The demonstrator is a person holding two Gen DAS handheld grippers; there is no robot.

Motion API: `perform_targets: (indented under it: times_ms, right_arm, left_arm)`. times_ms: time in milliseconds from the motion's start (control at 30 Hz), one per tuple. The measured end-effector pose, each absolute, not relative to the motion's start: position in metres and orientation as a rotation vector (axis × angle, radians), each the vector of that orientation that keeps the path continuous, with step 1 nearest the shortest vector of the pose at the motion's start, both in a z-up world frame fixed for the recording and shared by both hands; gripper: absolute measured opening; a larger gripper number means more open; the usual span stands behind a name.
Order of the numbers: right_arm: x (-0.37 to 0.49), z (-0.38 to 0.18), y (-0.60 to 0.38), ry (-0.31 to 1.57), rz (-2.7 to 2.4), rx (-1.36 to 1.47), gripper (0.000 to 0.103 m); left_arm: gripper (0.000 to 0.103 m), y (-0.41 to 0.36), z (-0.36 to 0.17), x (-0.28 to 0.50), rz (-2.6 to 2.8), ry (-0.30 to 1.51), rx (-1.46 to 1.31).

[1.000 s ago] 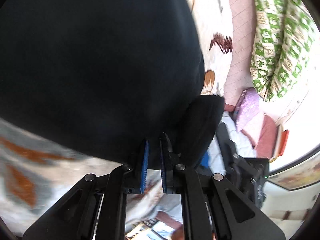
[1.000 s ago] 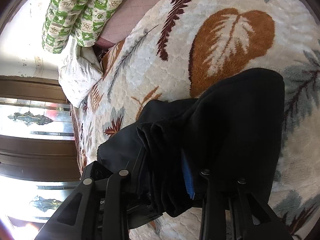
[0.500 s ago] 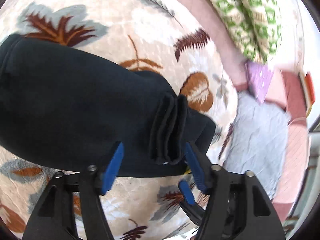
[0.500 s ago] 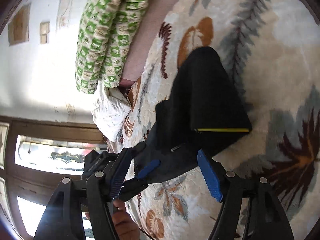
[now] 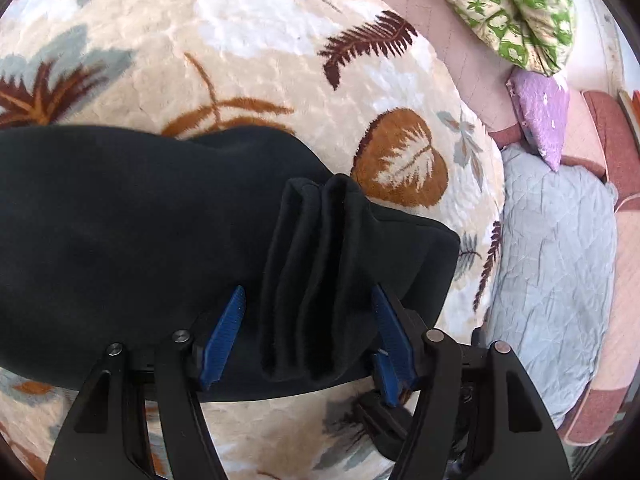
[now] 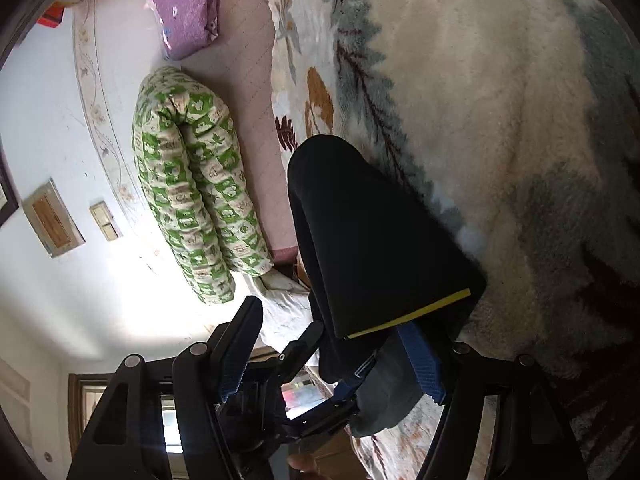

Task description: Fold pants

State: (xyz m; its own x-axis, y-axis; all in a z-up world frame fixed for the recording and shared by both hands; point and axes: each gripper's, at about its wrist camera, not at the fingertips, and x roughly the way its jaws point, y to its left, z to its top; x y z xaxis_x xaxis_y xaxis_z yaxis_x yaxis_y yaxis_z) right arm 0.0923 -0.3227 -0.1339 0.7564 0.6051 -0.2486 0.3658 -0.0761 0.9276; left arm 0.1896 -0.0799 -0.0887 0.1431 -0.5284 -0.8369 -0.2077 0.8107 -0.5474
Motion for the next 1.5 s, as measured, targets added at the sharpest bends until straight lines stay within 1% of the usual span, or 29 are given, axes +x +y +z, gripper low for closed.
perform_targets:
  times_ms: [33, 67, 100, 133, 167, 200, 233, 367, 467, 533, 633, 700, 800, 833, 867, 933, 967, 1000, 1067, 1100, 1167, 1233, 1300, 1333, 1433, 1500]
  right_arm:
    - [0.093, -0.134, -0.323, 0.774, 0.238, 1.696, 0.068]
    - [0.093, -0.133, -0.323, 0.774, 0.244, 1.692, 0.067]
    - [0.095, -0.133, -0.322, 0.782, 0.253, 1.689, 0.058]
    - [0.097, -0.134, -0.32, 0.799, 0.247, 1.684, 0.043]
    - [0.097, -0.135, -0.319, 0.807, 0.242, 1.684, 0.035]
    - [0.098, -0.136, -0.318, 0.821, 0.249, 1.681, 0.022]
    - [0.099, -0.136, -0.317, 0.84, 0.248, 1.663, 0.015]
    - [0.089, -0.117, -0.34, 0.755, 0.237, 1.572, 0.012]
    - [0.079, -0.107, -0.366, 0.715, 0.169, 1.499, 0.011]
    - [0.079, -0.11, -0.374, 0.753, 0.128, 1.45, 0.01]
    - [0.082, -0.114, -0.371, 0.828, 0.071, 1.304, 0.01]
    - [0.084, -0.124, -0.371, 0.85, 0.062, 1.25, 0.005]
    - [0.089, -0.117, -0.366, 0.87, 0.054, 1.178, 0.007]
    - [0.092, -0.115, -0.367, 0.884, 0.068, 1.19, 0.012]
    - [0.09, -0.115, -0.37, 0.892, 0.084, 1.232, 0.013]
    - [0.077, -0.113, -0.377, 0.884, 0.11, 1.377, 0.025]
    - [0.068, -0.11, -0.38, 0.875, 0.125, 1.413, 0.028]
    - [0.058, -0.101, -0.382, 0.868, 0.137, 1.423, 0.032]
    - [0.043, -0.085, -0.385, 0.849, 0.133, 1.392, 0.036]
    - [0.035, -0.075, -0.385, 0.839, 0.139, 1.368, 0.04]
    - [0.027, -0.059, -0.378, 0.837, 0.155, 1.312, 0.045]
    - [0.028, -0.043, -0.359, 0.854, 0.187, 1.22, 0.048]
    - [0.037, -0.029, -0.323, 0.897, 0.254, 1.091, 0.05]
    - [0.042, -0.025, -0.304, 0.92, 0.291, 1.038, 0.051]
    - [0.058, -0.018, -0.23, 0.994, 0.419, 0.824, 0.055]
    - [0.065, -0.014, -0.175, 1.024, 0.491, 0.652, 0.055]
  left_arm:
    - [0.055, -0.081, -0.09, 0.19, -0.262, 1.441, -0.65]
    - [0.039, -0.083, -0.092, 0.191, -0.269, 1.448, -0.66]
    - [0.026, -0.083, -0.093, 0.19, -0.278, 1.46, -0.669]
    - [0.023, -0.084, -0.093, 0.188, -0.277, 1.467, -0.675]
    - [0.019, -0.084, -0.092, 0.186, -0.277, 1.468, -0.684]
    - [0.017, -0.084, -0.089, 0.184, -0.292, 1.465, -0.693]
    - [0.016, -0.086, -0.085, 0.182, -0.306, 1.459, -0.702]
    - [0.016, -0.098, -0.077, 0.177, -0.303, 1.428, -0.652]
    - [0.017, -0.106, -0.09, 0.176, -0.245, 1.461, -0.577]
    - [0.017, -0.108, -0.098, 0.177, -0.219, 1.451, -0.541]
    - [0.017, -0.109, -0.102, 0.178, -0.217, 1.414, -0.502]
    - [0.017, -0.113, -0.101, 0.18, -0.211, 1.409, -0.476]
    - [0.017, -0.108, -0.096, 0.181, -0.247, 1.442, -0.5]
    - [0.017, -0.103, -0.094, 0.179, -0.26, 1.46, -0.524]
    - [0.017, -0.096, -0.091, 0.176, -0.267, 1.47, -0.546]
    - [0.018, -0.079, -0.08, 0.166, -0.268, 1.458, -0.56]
    - [0.018, -0.068, -0.073, 0.161, -0.257, 1.442, -0.551]
    - [0.018, -0.054, -0.064, 0.156, -0.248, 1.415, -0.55]
    - [0.018, -0.026, -0.052, 0.145, -0.224, 1.373, -0.555]
    - [0.018, -0.011, -0.046, 0.14, -0.209, 1.354, -0.554]
    - [0.018, 0.025, -0.034, 0.129, -0.166, 1.316, -0.559]
    - [0.022, 0.058, -0.024, 0.119, -0.122, 1.281, -0.536]
    - [0.039, 0.094, -0.019, 0.11, -0.042, 1.252, -0.495]
    - [0.042, 0.11, -0.017, 0.106, -0.017, 1.235, -0.495]
    - [0.042, 0.153, -0.018, 0.099, 0.023, 1.206, -0.525]
    - [0.042, 0.174, -0.022, 0.098, 0.037, 1.204, -0.547]
